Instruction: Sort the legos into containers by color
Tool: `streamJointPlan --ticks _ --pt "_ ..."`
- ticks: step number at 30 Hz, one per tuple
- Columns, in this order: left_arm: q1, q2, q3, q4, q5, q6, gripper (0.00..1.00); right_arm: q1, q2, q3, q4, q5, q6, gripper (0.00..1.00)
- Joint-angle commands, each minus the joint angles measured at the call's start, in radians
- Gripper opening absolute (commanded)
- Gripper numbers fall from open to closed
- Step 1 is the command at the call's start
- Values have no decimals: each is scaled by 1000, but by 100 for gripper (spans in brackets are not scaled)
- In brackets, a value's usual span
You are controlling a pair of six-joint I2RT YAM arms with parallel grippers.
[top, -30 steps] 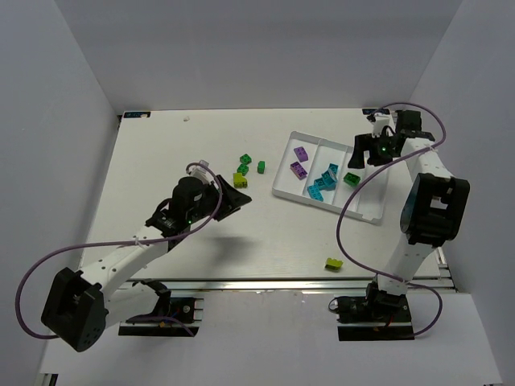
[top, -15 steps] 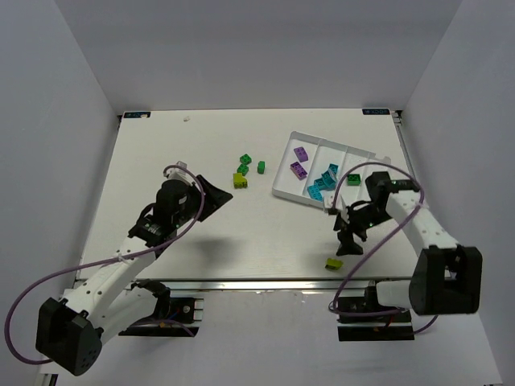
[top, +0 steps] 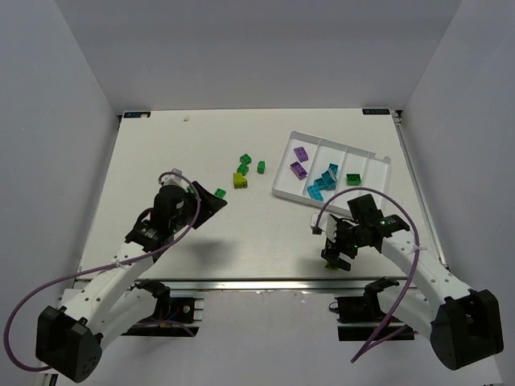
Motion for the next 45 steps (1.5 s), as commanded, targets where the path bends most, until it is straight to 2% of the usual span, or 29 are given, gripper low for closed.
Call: streamJointPlan --ticks 1,4,7,8,10,13,14,17,20,23,24,27,28,32,34,39,42,43,45 --pt "7 -39 -14 -7 -17 -3 71 37 13 -34 77 70 83 89" --pt "7 -48 -25 -9 -16 -9 71 64 32 -56 107 99 97 86" --pt "7 -54 -31 -7 -14 -13 71 87 49 -76 131 117 106 78" --pt "7 -56 -31 -6 -14 -15 71 91 50 -88 136 124 99 72" --pt "7 -56 -35 -3 -16 -17 71 92 49 -99 139 124 80 66" --pt "7 -54 -40 3 -9 -18 71 94 50 -88 124 113 54 39" --pt "7 -51 -42 6 -8 -18 70 92 49 -76 114 107 53 22" --pt "7 -51 -46 14 -3 -18 69 71 38 -13 133 105 71 0" --pt "7 -50 -55 46 13 -3 69 -12 35 54 221 115 143 0" --pt "7 -50 -60 60 21 9 69 -162 99 166 248 81 203 0" --pt "7 -44 -60 60 21 11 70 -243 154 237 251 61 223 0" --pt "7 -30 -60 71 29 16 70 -369 280 337 251 58 324 0" --pt "7 -19 -61 81 35 16 70 -389 314 393 249 76 391 0" --pt "7 21 -58 118 46 22 70 -461 467 493 205 72 468 1" --pt "7 67 -30 131 47 51 71 -494 527 521 222 78 490 10" --pt "7 197 66 109 52 132 71 -552 647 582 248 105 522 23" --pt "7 278 95 149 72 138 72 -567 710 636 228 98 516 45" --pt "7 300 103 163 76 140 72 -572 722 650 222 93 514 62" --pt "7 378 152 166 87 160 72 -578 740 674 213 82 504 71"
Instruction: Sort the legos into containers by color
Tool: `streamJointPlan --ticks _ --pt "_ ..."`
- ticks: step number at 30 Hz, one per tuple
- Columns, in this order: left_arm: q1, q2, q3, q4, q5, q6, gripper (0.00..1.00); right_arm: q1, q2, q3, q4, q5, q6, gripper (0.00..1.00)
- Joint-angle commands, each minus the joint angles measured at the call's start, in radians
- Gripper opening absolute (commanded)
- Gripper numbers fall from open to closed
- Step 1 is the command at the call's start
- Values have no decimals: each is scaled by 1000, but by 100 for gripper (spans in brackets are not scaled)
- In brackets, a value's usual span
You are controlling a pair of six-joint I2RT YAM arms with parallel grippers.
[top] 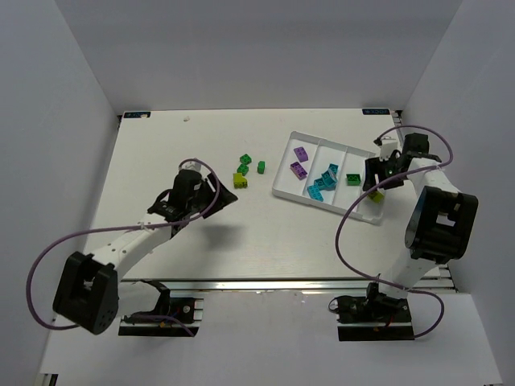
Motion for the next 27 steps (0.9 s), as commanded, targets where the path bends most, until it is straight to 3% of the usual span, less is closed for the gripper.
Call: streamJointPlan --ticks 1,4,11,14,15,18,21,27 --pt "7 89 93 13 28 59 72 -12 4 74 -13 -23 -1 76" --pt "7 201 202 -58 -2 96 72 -18 -22 91 -24 -62 -39 89" --pt "4 468 498 -266 -163 222 72 -27 -181 99 -202 -428 -399 89" --pt "2 580 629 -362 -226 294 73 -29 -197 106 -341 -540 -499 77" --pt "4 605 684 -388 -235 322 74 -27 -200 102 -360 -560 -504 66" --pt "2 687 753 -408 -255 362 75 -27 -215 73 -398 -617 -526 48" --pt "2 758 845 -426 -274 392 75 -27 -240 37 -389 -645 -523 47" --pt "-1 861 957 -428 -262 419 75 -27 -263 -12 -375 -659 -506 55"
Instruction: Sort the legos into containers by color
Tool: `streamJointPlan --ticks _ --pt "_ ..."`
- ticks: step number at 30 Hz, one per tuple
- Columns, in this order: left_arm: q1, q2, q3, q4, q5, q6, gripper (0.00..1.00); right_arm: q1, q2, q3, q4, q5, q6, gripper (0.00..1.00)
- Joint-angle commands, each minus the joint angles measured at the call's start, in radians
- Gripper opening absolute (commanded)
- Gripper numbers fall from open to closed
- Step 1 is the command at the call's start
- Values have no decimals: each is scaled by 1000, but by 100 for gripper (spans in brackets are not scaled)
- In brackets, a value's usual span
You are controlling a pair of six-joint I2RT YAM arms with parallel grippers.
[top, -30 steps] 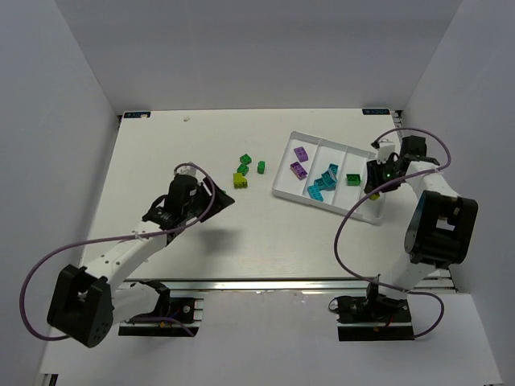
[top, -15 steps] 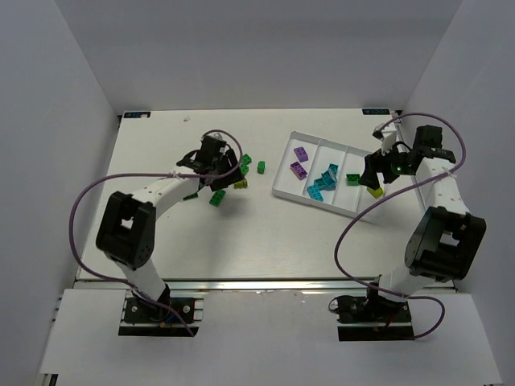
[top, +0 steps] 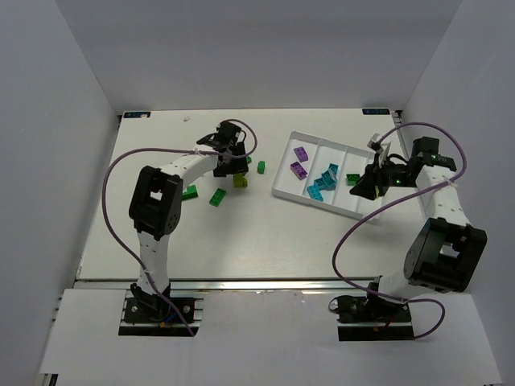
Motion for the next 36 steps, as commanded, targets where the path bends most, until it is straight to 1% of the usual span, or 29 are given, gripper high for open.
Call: streamJointPlan --ticks 1,5,14,15,17,18,19,21,22,24,25,27,28,29,30,31,32,33,34,35,36 --pt "-1 14 66 -17 -9 39 75 -3 -41 -22 -13 -58 -15 55" --pt "-11 60 105 -35 -7 47 72 -3 -53 -43 10 -65 5 57" --pt "-45 94 92 -54 -73 57 63 -6 -56 -53 33 -80 37 58" --pt "-47 97 92 -54 -79 57 61 -6 -56 -53 35 -83 37 58" --pt "-48 102 89 -51 -87 57 55 -6 -58 -54 33 -85 39 58" --pt "-48 102 88 -49 -86 57 47 -6 -58 -53 32 -85 37 58" --pt "-48 102 85 -48 -83 59 43 -6 -61 -51 24 -86 36 58" --pt "-48 94 73 -43 -81 62 37 -6 -69 -51 10 -91 14 58" --pt "-48 87 54 -37 -81 62 32 -6 -70 -51 1 -97 5 57" --pt "-48 56 33 -19 -73 62 26 -2 -78 -53 -43 -115 -39 57" --pt "-48 42 22 -12 -67 60 21 9 -81 -54 -57 -117 -52 57" --pt "-48 -14 -21 1 -41 45 17 33 -98 -66 -88 -109 -63 56" --pt "-48 -40 -39 6 -29 34 14 71 -105 -72 -97 -105 -60 55" --pt "-48 -70 -83 26 -14 6 10 99 -115 -83 -103 -95 -49 52" --pt "-50 -141 -116 44 35 -15 10 168 -139 -111 -102 -73 -17 51" --pt "-50 -183 -153 67 63 -38 9 205 -153 -129 -96 -65 3 51" --pt "-50 -229 -192 125 92 -98 8 239 -171 -147 -78 -57 41 52" --pt "-51 -276 -295 171 121 -134 8 289 -209 -187 -4 -52 90 54" --pt "-50 -377 -413 278 205 -224 8 353 -230 -210 60 -49 252 57" --pt "-50 -424 -414 334 236 -275 8 383 -249 -235 141 -36 366 58" --pt "-51 -470 -523 389 264 -324 8 455 -285 -258 315 45 484 60"
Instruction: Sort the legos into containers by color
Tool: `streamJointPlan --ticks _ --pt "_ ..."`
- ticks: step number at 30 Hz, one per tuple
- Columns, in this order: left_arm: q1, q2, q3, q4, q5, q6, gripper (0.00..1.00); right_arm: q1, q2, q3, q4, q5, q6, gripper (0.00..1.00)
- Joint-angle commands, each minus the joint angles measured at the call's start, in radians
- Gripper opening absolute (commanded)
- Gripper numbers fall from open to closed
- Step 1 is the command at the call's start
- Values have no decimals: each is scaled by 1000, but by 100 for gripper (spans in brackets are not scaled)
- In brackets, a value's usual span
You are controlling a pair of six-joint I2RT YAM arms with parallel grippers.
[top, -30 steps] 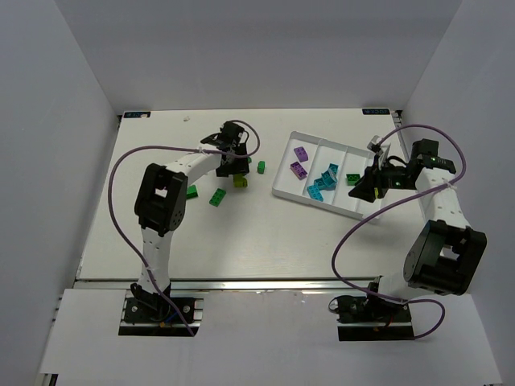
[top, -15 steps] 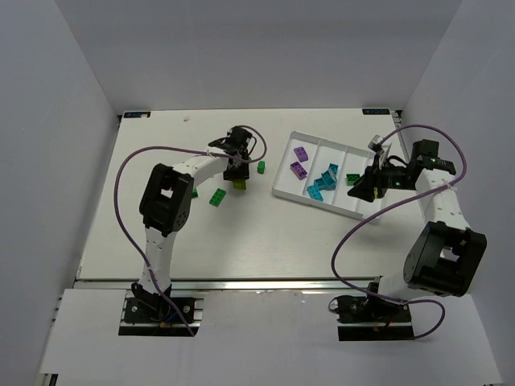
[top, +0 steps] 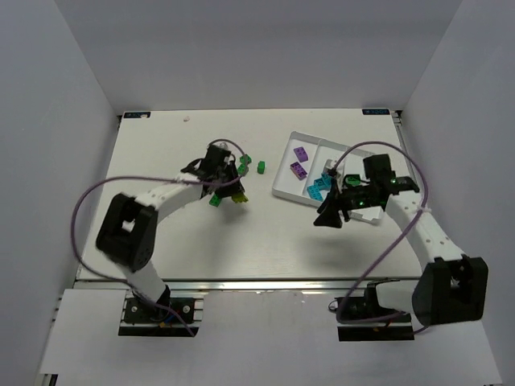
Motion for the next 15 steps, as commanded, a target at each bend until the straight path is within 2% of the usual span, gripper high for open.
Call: streamJointPlan --ticks 1,2,3,5,9,15 --pt "-7 -273 -191 271 192 -244 8 144 -87 -73 334 120 475 61" --pt "-12 -307 -237 364 200 -339 8 178 -103 -75 377 157 526 68" --pt "-15 -341 -317 398 205 -381 8 249 -110 -78 426 277 591 75" --pt "-35 -411 -373 495 199 -484 8 310 -104 -64 525 382 728 89" --pt "-72 -474 -442 556 151 -578 7 389 -36 -15 576 521 922 89" --pt "-106 -496 -457 589 91 -631 7 468 42 49 594 614 1012 89"
